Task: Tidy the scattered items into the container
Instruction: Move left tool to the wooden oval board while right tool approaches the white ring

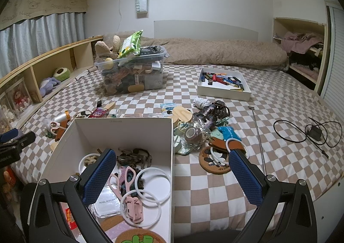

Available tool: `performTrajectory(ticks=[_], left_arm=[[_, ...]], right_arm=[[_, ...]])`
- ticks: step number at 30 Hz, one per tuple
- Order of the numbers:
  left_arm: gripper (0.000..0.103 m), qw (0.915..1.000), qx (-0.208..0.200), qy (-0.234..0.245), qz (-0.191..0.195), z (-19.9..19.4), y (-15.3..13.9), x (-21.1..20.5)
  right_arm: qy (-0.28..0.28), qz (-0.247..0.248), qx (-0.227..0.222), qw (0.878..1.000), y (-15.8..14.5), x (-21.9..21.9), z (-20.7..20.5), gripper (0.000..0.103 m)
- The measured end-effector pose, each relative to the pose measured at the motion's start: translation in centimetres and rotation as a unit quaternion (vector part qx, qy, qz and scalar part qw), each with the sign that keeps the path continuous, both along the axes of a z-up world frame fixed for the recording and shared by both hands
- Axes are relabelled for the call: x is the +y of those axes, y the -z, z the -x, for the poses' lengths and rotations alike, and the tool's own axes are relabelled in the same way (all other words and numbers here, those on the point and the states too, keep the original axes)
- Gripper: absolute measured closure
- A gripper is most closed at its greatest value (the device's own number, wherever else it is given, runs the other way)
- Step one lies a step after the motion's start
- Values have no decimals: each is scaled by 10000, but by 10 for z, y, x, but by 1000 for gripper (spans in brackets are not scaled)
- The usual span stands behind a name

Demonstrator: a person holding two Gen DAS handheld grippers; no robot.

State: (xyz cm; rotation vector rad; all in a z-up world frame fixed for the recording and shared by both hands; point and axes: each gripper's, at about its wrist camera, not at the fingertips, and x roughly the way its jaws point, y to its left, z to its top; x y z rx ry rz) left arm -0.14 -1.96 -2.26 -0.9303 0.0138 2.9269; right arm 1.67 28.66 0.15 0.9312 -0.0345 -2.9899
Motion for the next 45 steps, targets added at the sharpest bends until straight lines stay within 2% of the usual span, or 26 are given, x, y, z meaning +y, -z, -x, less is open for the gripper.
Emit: performTrajectory(ticks=[11,14,18,24,31,35,37,39,45], left_arm=[[0,9961,-75,-874,-86,10,3,-74],[0,9952,-158,-963,-82,14,6,-84],[0,9952,-360,-905,-70,22,17,-94],[0,9945,-804,-640,217,45,36,-97],[0,9924,-1051,-238,590,59,53,-90],[0,9912,-1162,-70,628,67,62,-89],[0,9913,-1231,35,467,71,64,-91],[0,9909,-1310,122,287,75,67,-93],[0,9896,-1402,245,195,88,73,-93]], right_arm=[[229,106,-102,9996,7,16,7,0],[287,146,-119,9994,9,20,8,0],[378,168,-128,9991,11,28,10,0],[642,239,0,9977,12,50,11,0],[934,-213,28,9954,16,80,19,0],[1012,-374,-258,9938,27,99,27,0],[1047,-287,-601,9923,37,111,36,0],[1070,-191,-750,9912,45,119,39,0],[918,86,-1076,9899,63,135,54,0]])
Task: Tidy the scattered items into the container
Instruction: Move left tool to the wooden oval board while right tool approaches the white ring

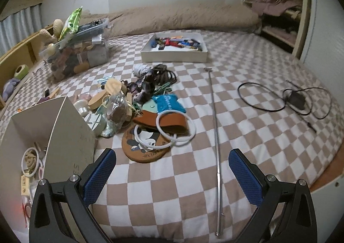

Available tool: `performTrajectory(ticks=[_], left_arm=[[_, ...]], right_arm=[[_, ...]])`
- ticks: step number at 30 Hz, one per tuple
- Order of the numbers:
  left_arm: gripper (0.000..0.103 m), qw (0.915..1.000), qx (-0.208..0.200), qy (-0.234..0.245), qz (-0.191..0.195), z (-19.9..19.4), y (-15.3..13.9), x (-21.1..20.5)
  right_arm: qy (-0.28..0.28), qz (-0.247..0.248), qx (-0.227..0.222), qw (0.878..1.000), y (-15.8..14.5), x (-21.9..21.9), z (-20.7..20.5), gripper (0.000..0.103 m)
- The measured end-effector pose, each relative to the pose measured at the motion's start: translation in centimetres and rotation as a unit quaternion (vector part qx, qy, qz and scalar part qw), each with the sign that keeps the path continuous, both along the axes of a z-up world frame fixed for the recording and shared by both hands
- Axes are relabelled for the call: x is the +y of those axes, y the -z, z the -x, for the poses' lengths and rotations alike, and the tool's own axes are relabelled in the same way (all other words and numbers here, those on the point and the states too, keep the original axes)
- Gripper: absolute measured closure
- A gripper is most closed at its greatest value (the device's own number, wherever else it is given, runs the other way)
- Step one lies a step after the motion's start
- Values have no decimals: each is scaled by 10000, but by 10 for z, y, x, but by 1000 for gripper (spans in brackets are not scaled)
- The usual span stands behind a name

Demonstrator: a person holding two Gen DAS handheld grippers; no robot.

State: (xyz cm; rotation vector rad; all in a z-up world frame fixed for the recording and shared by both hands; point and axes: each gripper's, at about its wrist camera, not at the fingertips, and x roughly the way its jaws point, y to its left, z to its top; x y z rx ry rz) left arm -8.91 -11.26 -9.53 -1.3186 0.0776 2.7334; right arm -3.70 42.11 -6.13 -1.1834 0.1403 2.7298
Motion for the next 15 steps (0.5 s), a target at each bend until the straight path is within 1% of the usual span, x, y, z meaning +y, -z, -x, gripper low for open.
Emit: performTrajectory(ticks=[3,6,8,11,14,15], left_arm=[[0,9997,-109,197,-68,10,3,3],[1,9991,-256,329,-101,20,7,5],[1,9986,-343,406,-18,27,11,7],[1,9975,-448,536,101,34,18,9],[1,9957,-534,726,228,41,25,14],[1,9946,-533,810,362,42,28,17]], right_arm=[[-22,236,-58,9997,5,4,12,0],[72,553,-194,9983,9,9,27,0],[107,831,-282,9961,13,13,37,0],[312,1258,-425,9906,20,20,51,0],[474,1593,-427,9852,28,26,63,0],[549,1669,-409,9836,32,27,67,0]])
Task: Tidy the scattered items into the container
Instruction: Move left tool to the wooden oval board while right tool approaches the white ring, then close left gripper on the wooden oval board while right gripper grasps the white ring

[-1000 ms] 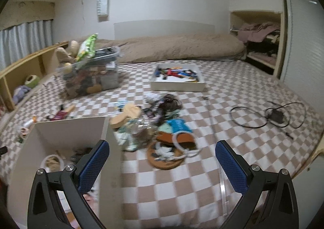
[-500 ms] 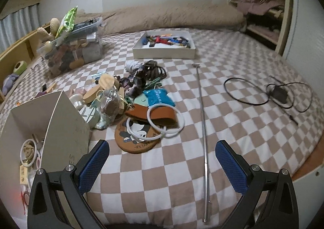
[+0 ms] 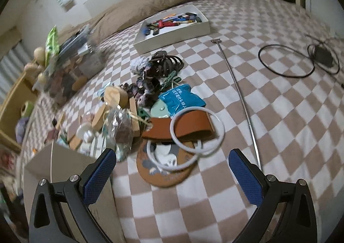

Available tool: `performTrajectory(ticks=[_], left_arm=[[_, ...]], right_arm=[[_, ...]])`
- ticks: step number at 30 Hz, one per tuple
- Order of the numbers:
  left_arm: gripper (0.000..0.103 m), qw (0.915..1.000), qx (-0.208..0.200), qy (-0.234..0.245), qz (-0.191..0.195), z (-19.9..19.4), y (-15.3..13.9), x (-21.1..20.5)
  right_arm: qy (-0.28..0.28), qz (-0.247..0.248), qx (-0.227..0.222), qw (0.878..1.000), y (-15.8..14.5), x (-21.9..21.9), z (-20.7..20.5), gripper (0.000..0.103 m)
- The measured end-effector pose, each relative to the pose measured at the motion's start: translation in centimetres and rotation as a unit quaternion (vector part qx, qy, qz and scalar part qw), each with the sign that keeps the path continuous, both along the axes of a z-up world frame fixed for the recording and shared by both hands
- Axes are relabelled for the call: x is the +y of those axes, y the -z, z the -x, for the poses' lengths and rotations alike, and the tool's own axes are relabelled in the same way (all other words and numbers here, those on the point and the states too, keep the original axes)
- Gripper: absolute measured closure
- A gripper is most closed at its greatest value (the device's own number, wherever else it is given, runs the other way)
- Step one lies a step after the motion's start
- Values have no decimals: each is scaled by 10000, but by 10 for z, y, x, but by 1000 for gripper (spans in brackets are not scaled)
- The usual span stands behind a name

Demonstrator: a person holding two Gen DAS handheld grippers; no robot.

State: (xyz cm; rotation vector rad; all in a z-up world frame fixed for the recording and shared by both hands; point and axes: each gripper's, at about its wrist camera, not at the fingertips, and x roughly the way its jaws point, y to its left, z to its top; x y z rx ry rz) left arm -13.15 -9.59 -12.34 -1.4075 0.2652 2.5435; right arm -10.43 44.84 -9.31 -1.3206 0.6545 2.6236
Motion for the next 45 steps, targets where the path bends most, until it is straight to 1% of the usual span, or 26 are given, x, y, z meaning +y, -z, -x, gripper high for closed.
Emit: performTrajectory(ticks=[3,7,8,9,10,11,13,17,18,21,22,25,29,30,31,32,34,37,39,40,41,43,45], left_arm=[[1,9990,107,248,363,2,6,7],[1,9980,117,516,351,5,11,12],[1,9974,146,548,455,5,14,15],[2,9964,170,564,604,5,16,17],[7,9956,175,603,700,6,18,20],[8,9952,149,653,716,7,21,22],[8,9953,65,697,662,8,24,25],[16,9963,46,658,543,10,27,25],[17,9962,46,654,577,11,28,26],[21,9941,74,718,814,12,30,34],[24,9932,98,746,883,12,31,37],[24,9917,140,766,1022,11,33,42],[24,9936,122,661,907,14,31,39],[22,9942,99,626,869,15,30,37],[12,9951,44,578,801,16,30,34],[4,9962,-41,534,689,17,30,31],[4,9977,-170,467,455,19,29,24],[3,9984,-278,297,395,21,30,16],[3,9987,-334,266,294,22,31,13],[3,9987,-350,264,244,22,32,12],[3,9988,-355,269,219,23,32,12],[3,9988,-317,314,217,22,33,13],[3,9986,-294,389,224,23,34,14]], right_arm=[[190,152,-5,9997,8,4,6,0],[423,412,3,9983,20,12,13,0],[475,420,-18,9980,23,14,16,0],[533,422,-46,9977,25,15,19,0],[575,426,-62,9974,27,16,22,0],[622,424,-82,9971,30,18,24,0],[737,332,-130,9966,35,20,29,0],[986,-3,-252,9948,46,24,31,0],[1032,-103,-321,9941,51,24,30,0],[1002,-19,-383,9942,60,24,30,0],[986,-59,-357,9945,59,24,31,0],[987,-189,-268,9946,55,24,33,0],[1000,-164,-348,9942,60,27,37,0],[999,-163,-364,9942,62,27,38,0],[997,-166,-369,9942,62,27,39,0],[994,-173,-370,9942,62,26,41,0],[975,-171,-366,9944,62,25,43,0],[917,-266,-433,9945,64,22,48,0],[892,-367,-472,9942,65,20,50,0],[888,-390,-469,9942,65,20,49,3],[905,-425,-433,9940,64,19,48,17],[986,-538,-384,9929,61,19,45,18],[999,-436,-298,9936,60,20,41,18]])
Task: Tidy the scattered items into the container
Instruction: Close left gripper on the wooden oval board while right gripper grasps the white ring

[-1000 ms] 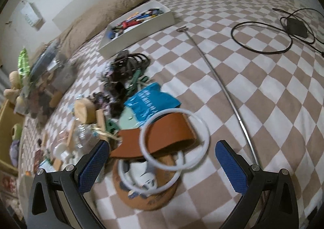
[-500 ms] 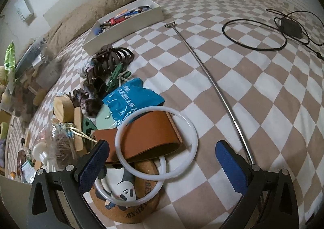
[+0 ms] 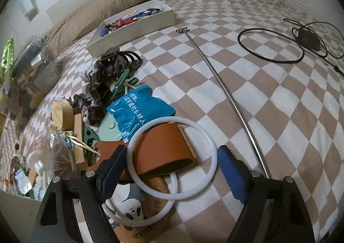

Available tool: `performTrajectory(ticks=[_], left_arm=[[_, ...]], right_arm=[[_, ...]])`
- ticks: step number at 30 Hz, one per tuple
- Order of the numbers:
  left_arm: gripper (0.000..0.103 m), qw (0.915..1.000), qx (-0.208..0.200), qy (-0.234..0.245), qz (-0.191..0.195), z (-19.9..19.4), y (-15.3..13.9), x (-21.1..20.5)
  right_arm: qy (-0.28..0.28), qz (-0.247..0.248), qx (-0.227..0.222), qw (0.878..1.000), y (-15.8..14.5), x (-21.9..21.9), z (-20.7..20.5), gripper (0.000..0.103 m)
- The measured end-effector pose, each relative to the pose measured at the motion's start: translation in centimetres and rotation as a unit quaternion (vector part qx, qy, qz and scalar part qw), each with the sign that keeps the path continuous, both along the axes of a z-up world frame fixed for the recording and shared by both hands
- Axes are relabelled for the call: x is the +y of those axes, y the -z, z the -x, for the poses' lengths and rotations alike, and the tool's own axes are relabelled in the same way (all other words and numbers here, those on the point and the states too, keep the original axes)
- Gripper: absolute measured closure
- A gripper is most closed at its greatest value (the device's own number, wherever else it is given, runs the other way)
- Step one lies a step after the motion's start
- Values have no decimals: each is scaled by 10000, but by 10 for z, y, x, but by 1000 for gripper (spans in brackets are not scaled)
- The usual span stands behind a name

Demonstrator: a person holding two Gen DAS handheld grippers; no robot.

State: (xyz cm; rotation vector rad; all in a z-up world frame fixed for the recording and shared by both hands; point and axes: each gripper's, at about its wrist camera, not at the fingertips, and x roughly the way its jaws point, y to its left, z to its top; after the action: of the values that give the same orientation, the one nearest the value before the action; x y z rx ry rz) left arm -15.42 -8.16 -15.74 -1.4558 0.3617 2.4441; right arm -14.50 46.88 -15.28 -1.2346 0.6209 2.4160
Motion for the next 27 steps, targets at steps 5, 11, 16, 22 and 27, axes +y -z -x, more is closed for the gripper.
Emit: performTrajectory(ticks=[5,11,16,22,27], left_arm=[[3,9998,-64,113,-134,2,5,-1],[14,9999,-7,128,-53,-1,6,0],[14,9997,138,163,122,-4,4,4],[14,9991,422,40,13,-11,-15,4],[14,9960,825,-265,-203,-22,-44,6]], right_arm=[[122,196,146,9996,-1,6,-8,18],[157,423,280,9986,-2,8,-13,18],[-46,468,400,9981,-6,-1,-13,18],[-199,381,637,9970,-16,-9,-19,18],[-241,509,1025,9931,-30,-9,-32,18]])
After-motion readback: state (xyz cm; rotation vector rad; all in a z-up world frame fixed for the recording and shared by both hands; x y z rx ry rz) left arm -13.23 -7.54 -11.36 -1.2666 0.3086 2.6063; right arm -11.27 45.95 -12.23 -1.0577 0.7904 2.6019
